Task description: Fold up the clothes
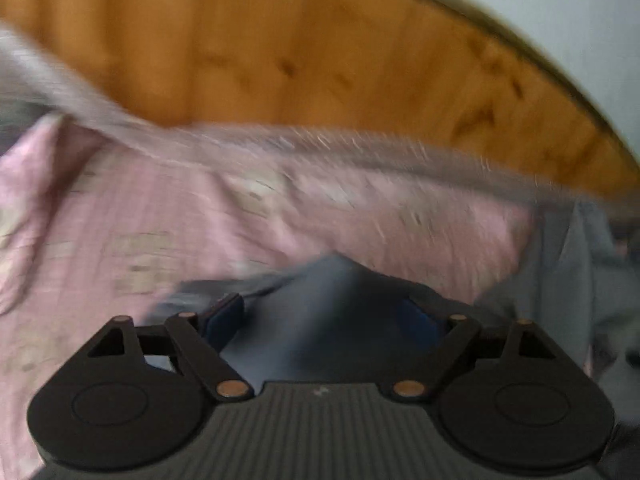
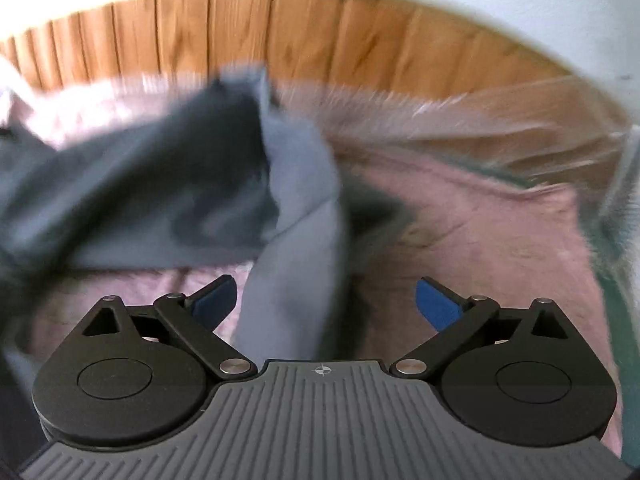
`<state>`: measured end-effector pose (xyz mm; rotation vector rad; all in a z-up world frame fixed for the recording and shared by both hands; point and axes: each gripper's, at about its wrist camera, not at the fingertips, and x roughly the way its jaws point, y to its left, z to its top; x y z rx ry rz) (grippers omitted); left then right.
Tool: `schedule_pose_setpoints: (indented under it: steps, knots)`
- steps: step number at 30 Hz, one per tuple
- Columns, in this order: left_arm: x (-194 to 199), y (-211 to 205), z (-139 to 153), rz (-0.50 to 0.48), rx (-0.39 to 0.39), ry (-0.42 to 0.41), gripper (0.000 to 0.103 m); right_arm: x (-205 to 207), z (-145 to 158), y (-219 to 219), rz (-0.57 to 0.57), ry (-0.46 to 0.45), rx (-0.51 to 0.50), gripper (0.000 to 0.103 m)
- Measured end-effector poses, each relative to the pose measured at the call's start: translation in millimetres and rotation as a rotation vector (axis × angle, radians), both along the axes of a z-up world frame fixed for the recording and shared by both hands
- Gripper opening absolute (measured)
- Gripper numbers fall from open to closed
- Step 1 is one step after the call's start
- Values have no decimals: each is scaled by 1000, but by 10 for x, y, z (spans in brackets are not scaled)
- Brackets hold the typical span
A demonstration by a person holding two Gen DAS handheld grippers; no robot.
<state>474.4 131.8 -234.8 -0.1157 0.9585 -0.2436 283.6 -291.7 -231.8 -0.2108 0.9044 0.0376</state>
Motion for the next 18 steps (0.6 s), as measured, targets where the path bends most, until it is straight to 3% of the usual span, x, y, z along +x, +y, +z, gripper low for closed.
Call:
schedule_pose_setpoints:
  steps: [1,2,5,8,9,12,13,14,16,17,18]
  knots:
    - [52,-11,-77,30,17,46,6,173,-147,-2,-12,66,-5,56]
    - [68,27,-92,68,10,66,3,315,-259,-60,-24,141,17,9]
    - [-212,561,403,245,-191,-85,3,383,45,-135,-22,52,-84,2]
    - [-690,1120,987,346,-296,-243,3,18,771,-103,71,-270,-460,1]
    - [-675,1158,949,347,-285,-222,3,-105,960,-93,105,-366,-591,1]
    - [-608,1244,798,347,-246,-148,8,-146,836,-301,147,-425,-821,5]
    - [-515,1178,621,334,-217,-94,9,-59,620,-429,142,-381,-887,8]
    - [-421,1113,443,322,-189,-40,14,88,405,-607,85,-252,-849,35]
    - [-339,983,199,296,-106,14,19,373,-11,-966,-35,-3,-756,58]
    - [-390,976,190,291,-95,13,21,414,-85,-1150,-147,53,-627,53]
    - [-515,1043,271,286,-119,-12,22,306,-25,-1230,-238,37,-486,50]
